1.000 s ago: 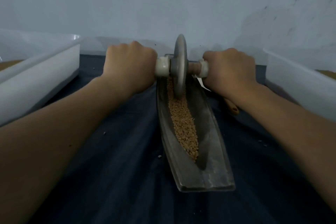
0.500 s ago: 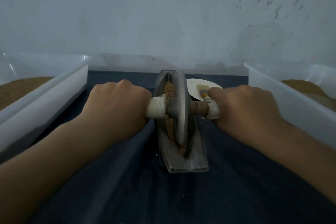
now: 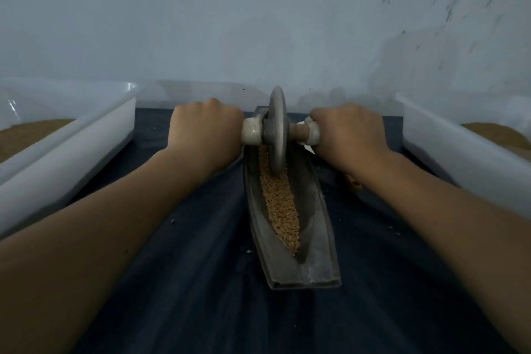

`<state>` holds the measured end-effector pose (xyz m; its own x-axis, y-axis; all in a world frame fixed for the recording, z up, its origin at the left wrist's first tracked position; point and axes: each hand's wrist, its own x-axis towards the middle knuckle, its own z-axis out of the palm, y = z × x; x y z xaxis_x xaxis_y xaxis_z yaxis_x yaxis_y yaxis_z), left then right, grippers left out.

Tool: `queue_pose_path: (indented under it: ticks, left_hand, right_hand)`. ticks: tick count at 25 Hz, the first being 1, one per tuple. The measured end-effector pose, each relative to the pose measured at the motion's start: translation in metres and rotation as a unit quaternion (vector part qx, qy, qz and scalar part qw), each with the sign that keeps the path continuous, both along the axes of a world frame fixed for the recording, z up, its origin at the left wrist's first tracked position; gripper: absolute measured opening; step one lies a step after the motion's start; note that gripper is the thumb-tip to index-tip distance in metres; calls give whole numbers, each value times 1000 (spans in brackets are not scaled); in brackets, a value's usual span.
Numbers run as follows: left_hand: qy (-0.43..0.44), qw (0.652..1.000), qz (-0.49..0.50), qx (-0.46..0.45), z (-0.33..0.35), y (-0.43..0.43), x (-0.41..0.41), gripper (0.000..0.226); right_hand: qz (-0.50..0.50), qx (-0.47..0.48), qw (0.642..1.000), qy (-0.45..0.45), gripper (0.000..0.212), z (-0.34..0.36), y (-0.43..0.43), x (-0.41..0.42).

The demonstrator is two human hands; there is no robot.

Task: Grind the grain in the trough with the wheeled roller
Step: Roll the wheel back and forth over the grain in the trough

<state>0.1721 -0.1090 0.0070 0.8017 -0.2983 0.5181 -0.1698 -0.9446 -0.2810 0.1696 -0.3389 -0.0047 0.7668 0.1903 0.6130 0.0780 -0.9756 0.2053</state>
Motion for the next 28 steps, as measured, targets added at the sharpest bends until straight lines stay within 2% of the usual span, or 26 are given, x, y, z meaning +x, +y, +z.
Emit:
queue_pose_path:
  ticks: [4,6,8,10,13,16,21,23,25,28]
  left_hand:
    - [3,1000,-1,11,0,5,-42,11]
    - [-18,999,-30,32,-2,14,-72,33]
    - [-42,995,-72,47,5,23,-96,54]
    - [-43,994,-98,31,11,24,-93,60]
    - [-21,997,-16,66,-3,13,-64,38]
    - [-10,999,-1,32,-4,3,-14,12]
    - [-6,1000,2,20,7,-4,-4,3]
    - [-18,999,-5,26,4,0,-26,12]
    - [-39,998,-34,42,0,7,-56,26]
    - [-62,993,-92,39,9,16,-94,55]
  right_hand:
    - [10,1,998,68,18,8,2,-55]
    - [23,-11,996,80,18,10,-3,-91]
    - [28,-31,998,53,21,13,-9,-114]
    - [14,-37,997,66,27,18,-10,-114]
    - [-21,-18,995,94,19,7,-3,-80]
    - [-29,-18,998,56,27,2,2,-29]
    - [-20,9,1000,21,21,-3,2,-10]
    - [1,28,999,14,24,-5,1,-33]
    - [9,26,999,42,14,-7,-4,-65]
    - [16,9,998,61,34,-3,-14,-106]
